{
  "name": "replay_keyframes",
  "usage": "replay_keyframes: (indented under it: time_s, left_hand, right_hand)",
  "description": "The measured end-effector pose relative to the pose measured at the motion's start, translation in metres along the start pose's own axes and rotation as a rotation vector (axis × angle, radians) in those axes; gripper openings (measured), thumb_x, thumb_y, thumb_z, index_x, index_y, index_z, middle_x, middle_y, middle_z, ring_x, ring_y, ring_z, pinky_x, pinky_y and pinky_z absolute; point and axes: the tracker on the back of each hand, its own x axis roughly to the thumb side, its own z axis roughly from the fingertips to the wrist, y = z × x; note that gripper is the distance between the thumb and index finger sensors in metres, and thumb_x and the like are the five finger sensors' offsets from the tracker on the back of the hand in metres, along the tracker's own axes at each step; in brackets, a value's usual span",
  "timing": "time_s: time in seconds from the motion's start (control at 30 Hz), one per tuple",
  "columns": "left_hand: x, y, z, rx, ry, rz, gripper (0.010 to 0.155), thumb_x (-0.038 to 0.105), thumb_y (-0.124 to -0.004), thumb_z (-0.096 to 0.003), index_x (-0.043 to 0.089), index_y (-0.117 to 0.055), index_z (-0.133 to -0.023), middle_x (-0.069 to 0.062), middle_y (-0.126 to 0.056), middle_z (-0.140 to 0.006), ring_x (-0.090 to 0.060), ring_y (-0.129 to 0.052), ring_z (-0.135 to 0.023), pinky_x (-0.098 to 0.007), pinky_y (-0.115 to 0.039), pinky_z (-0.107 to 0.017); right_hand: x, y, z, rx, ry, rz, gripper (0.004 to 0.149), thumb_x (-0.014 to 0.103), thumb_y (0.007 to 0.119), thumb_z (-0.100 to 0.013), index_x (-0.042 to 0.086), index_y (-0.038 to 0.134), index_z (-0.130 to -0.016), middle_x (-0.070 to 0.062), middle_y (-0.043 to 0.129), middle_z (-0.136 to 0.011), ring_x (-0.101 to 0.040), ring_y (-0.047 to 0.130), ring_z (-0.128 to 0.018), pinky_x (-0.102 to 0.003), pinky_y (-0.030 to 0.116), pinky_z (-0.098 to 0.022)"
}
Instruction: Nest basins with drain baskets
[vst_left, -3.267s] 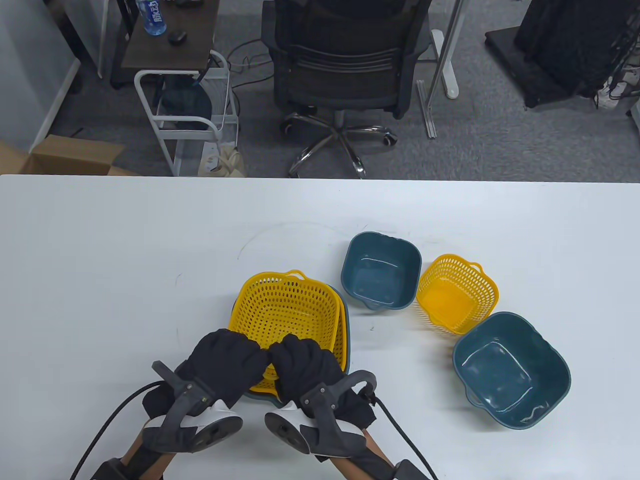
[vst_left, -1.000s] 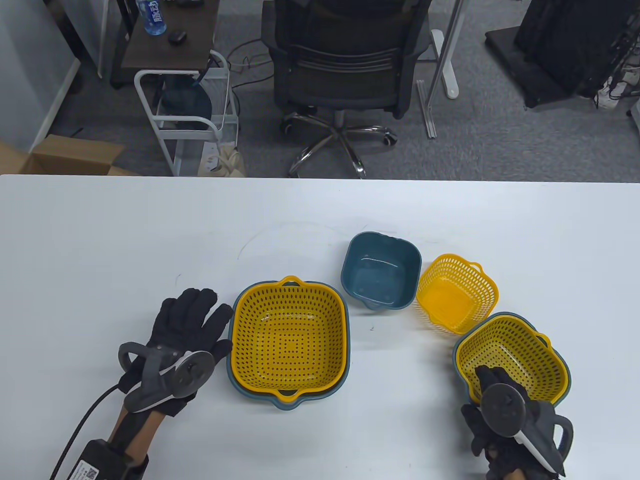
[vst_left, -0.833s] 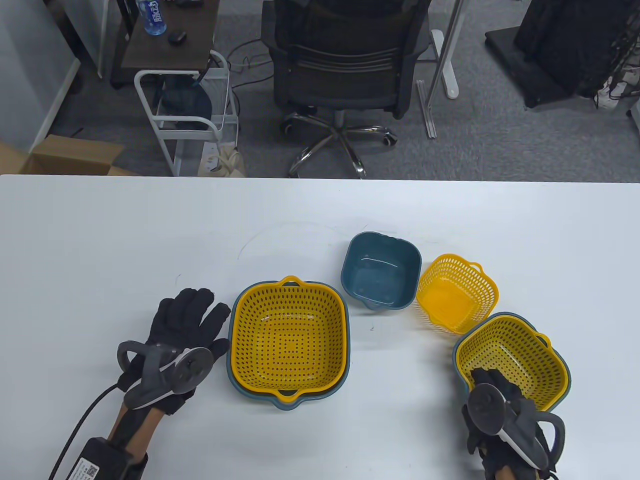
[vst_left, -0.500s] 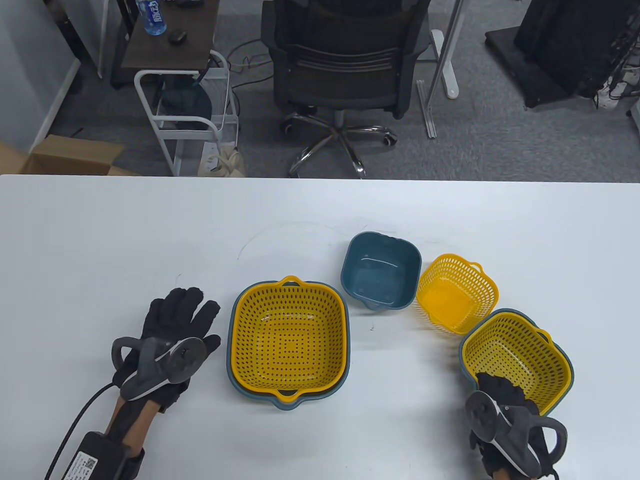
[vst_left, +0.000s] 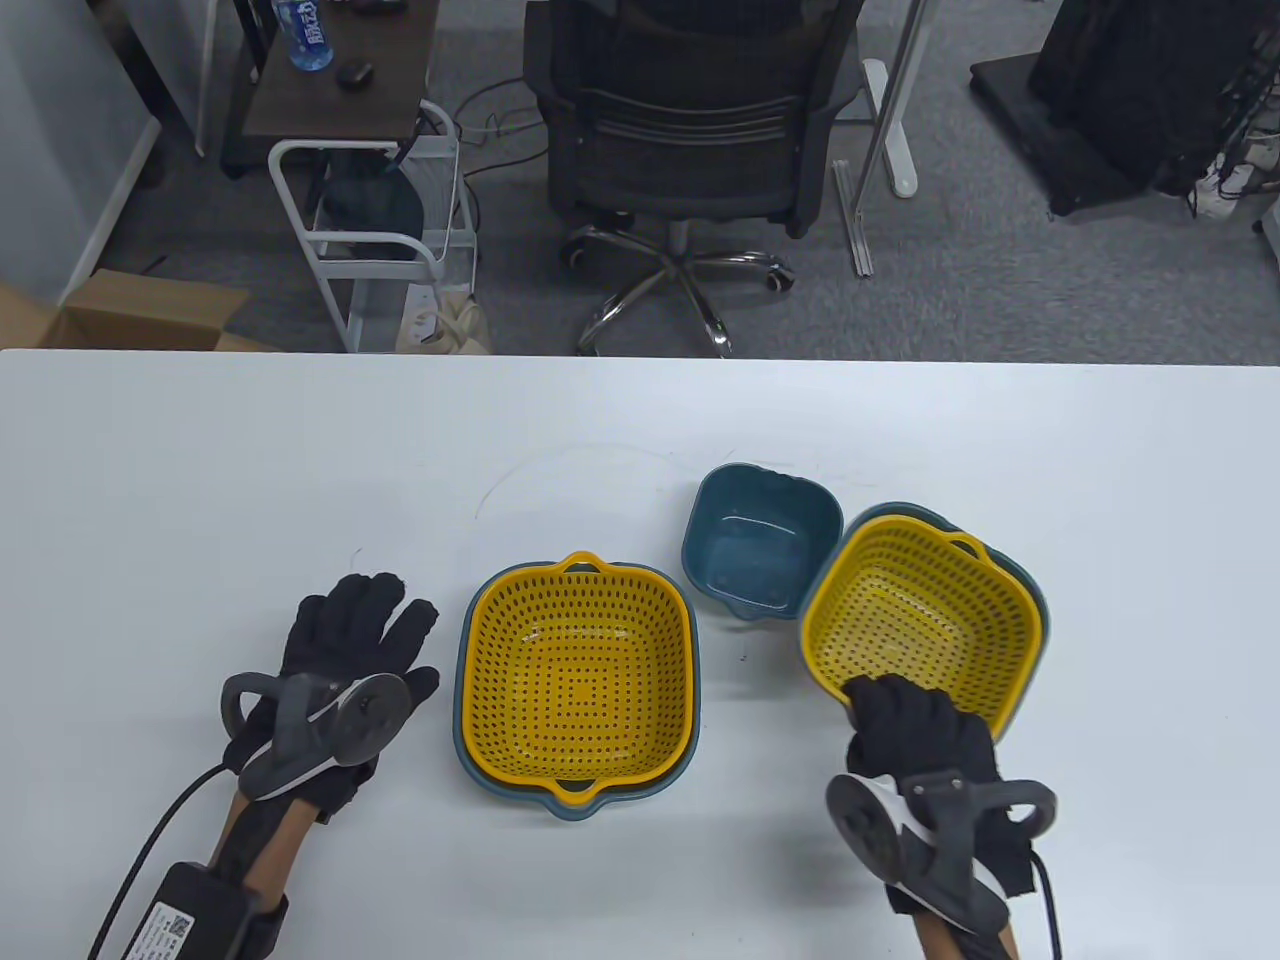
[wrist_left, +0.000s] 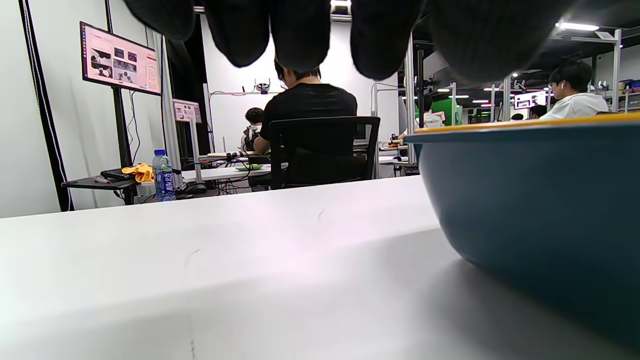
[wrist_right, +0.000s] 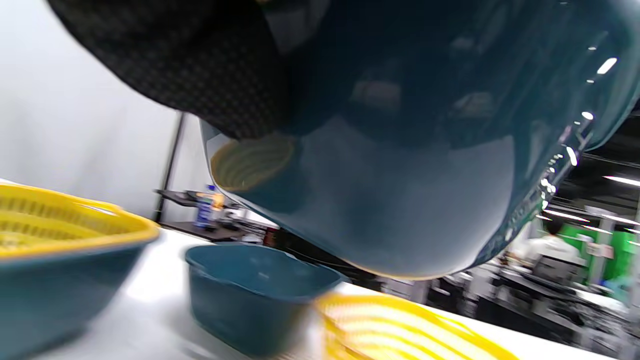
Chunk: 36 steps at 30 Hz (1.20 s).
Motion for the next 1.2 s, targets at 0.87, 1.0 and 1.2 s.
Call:
replay_keyframes:
  time_s: [0.87,1.0,1.2]
  left_hand:
    - [-0.009,0.007,0.001,0.040,0.006,0.057,0.069,0.061,-0.075,-0.0432,0.035,-0.062,-0.106,-0.004,-0.054,-0.122,-0.039,-0.057,-0.111,-0.061,-0.050,-0.079]
    - [-0.009,0.007,0.001,0.042,0.004,0.056,0.069,0.061,-0.075,-0.0431,0.035,-0.062,-0.106,-0.004,-0.055,-0.122,-0.040,-0.057,-0.111,-0.061,-0.051,-0.079]
    - [-0.010,0.006,0.002,0.048,0.000,0.069,0.069,0.061,-0.075,-0.0432,0.034,-0.063,-0.106,-0.004,-0.055,-0.122,-0.040,-0.058,-0.111,-0.061,-0.051,-0.079]
  right_hand:
    - [0.170,0.048,-0.030,0.157,-0.421,-0.105,0.044,0.023,0.093,-0.042,0.018,0.079,-0.084,-0.006,0.089,-0.083,-0.028,0.097,-0.068,-0.049,0.084,-0.053]
    - [0.169,0.051,-0.034,0.220,-0.408,-0.152,0.045,0.023,0.091,-0.043,0.018,0.078,-0.087,-0.007,0.087,-0.087,-0.030,0.095,-0.073,-0.051,0.082,-0.057]
    - [0.154,0.045,-0.036,0.352,-0.459,-0.266,0.060,0.030,0.091,-0.043,0.016,0.069,-0.097,-0.013,0.074,-0.101,-0.040,0.082,-0.087,-0.058,0.073,-0.064]
